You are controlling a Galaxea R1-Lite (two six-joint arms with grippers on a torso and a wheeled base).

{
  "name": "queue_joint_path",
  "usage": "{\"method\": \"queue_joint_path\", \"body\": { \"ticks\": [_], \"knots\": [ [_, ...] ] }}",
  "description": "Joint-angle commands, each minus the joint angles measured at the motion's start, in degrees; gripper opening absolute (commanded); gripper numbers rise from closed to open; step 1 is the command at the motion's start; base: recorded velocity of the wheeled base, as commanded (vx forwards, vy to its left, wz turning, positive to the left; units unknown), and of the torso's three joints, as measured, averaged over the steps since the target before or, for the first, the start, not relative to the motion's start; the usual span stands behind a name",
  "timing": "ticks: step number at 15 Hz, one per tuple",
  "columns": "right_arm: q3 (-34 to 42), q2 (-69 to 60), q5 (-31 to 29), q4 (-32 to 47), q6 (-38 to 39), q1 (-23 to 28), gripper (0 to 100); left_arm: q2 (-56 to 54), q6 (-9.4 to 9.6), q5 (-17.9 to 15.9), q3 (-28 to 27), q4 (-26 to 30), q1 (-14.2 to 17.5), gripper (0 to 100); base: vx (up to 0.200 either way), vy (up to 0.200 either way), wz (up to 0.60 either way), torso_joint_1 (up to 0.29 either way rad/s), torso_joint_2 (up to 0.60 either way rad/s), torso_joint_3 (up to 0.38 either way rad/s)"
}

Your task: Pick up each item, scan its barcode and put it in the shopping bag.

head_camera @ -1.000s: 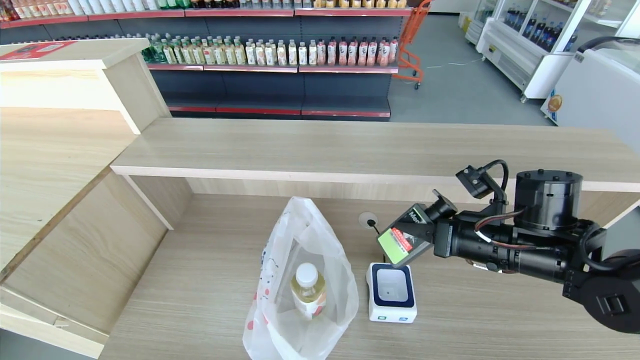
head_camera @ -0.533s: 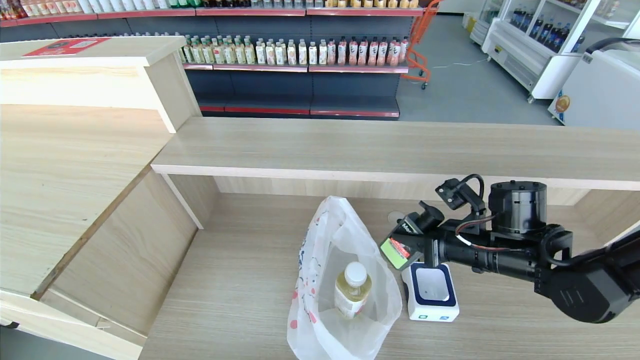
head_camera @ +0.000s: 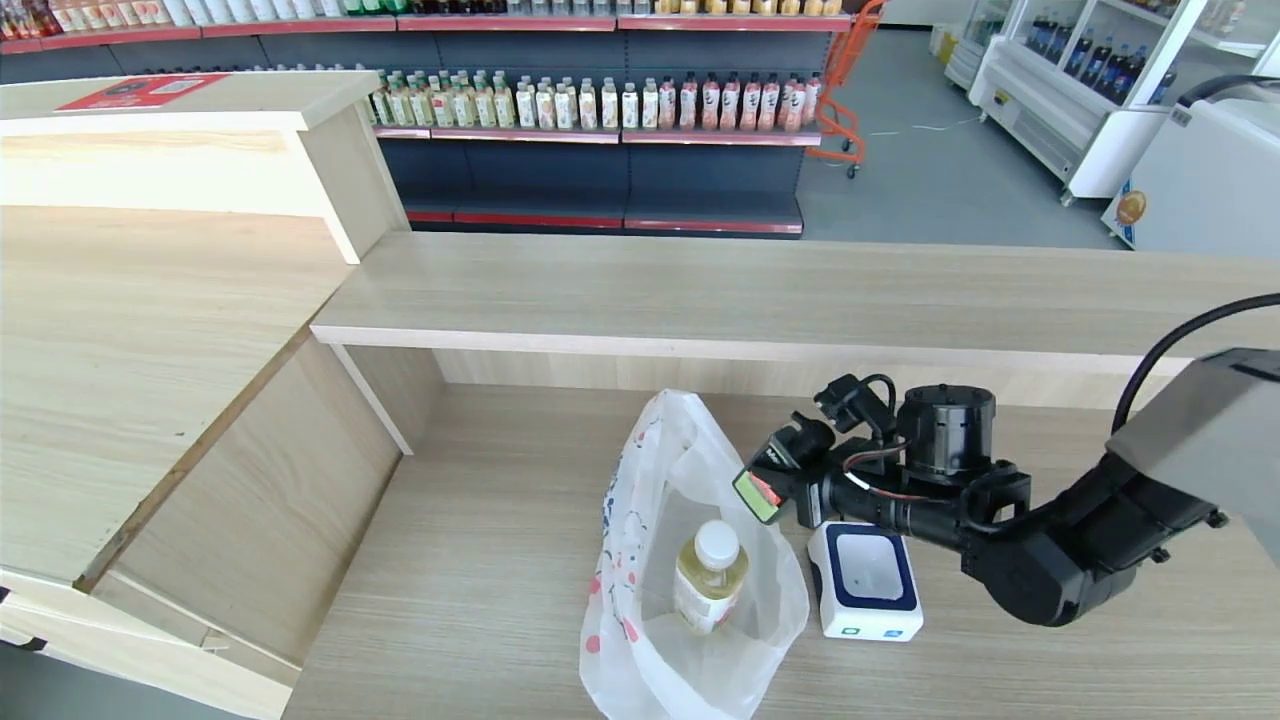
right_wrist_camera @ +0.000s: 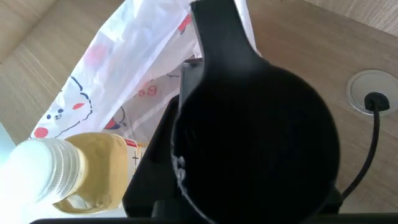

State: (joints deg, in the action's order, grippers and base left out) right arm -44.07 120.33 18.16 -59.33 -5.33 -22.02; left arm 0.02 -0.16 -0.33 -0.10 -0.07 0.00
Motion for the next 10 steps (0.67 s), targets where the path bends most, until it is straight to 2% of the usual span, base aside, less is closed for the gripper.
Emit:
{"method": "queue_joint_path", "body": {
  "ticks": [1,6,10],
  "knots": [
    [-1.28,4.82,-0.15,-0.26,-0.83,-0.75,0,-0.02,-0.02,-0.02,0.01,-0.01,0.00,100,0.000,0.000,0.00,0.000,0.00,0.000],
    [-4.18,11.06,0.12,-4.74,-4.87,-2.68,0,-0.02,-0.02,-0.02,0.01,-0.01,0.00,100,0.000,0.000,0.00,0.000,0.00,0.000],
    [-7.87,14.14,0.12,-4.83,-11.20,-2.68,0,-0.02,-0.02,-0.02,0.01,-0.01,0.00,100,0.000,0.000,0.00,0.000,0.00,0.000]
  ]
}}
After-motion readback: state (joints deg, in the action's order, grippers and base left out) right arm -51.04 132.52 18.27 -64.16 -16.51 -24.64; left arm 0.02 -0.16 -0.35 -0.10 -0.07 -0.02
